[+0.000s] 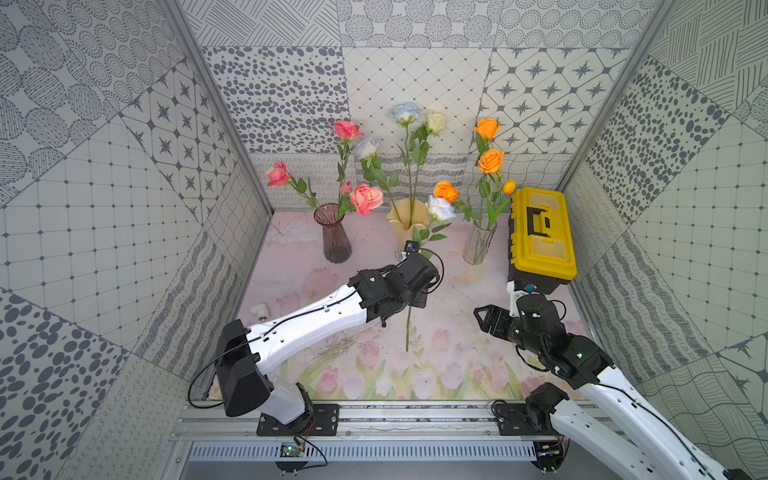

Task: Arrange the flowers in different vases according to their variety
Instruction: Pick up the flower at the center of the board, then insert the flower into the vase.

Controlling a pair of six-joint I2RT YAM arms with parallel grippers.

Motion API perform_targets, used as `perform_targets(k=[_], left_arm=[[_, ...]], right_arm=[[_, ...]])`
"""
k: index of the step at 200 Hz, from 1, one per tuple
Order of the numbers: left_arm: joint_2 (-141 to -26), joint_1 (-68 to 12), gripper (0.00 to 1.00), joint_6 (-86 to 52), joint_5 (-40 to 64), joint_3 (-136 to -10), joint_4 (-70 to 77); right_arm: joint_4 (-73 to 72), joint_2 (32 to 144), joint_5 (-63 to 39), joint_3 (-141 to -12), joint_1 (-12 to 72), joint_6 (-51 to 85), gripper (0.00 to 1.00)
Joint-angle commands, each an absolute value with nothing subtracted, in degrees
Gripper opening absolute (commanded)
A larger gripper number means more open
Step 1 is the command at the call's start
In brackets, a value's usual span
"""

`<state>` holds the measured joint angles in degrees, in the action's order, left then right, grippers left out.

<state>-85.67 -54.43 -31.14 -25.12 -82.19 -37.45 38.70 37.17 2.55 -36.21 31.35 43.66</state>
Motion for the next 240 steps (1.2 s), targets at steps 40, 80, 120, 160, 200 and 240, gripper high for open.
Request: perform_targets(k=[40,80,120,160,200,240], left_arm=[[-83.5,-48.6,0.0,-4.6,-31.2,-90.8,-12.7],[-87.2,-44.2,0.0,1.6,-27.6,-95.7,-3.2],[-95.0,-40.5,0.0,6.2,-24.3,-105.4,1.8],[-102.0,-36.5,0.0,8.4,-22.7,-112.6,7.4],[-107.3,-32.8,0.0,5.6,-21.1,-115.2,9.2],[-108.6,-31.6,0.0,3.0,-20.0,-108.9,11.3]], right_arm=[[34.0,37.6,0.2,-34.4,31.1,45.3,0.75],[33.6,38.0,0.1,-34.2,31.1,45.4,0.75],[32.0,38.9,-0.6,-33.8,31.1,45.9,0.75],[30.9,39.2,-1.0,-33.3,31.1,46.7,0.75],[30.9,39.2,-1.3,-33.6,31.1,46.9,0.75],[30.6,39.9,-1.5,-33.2,31.1,46.8,0.75]])
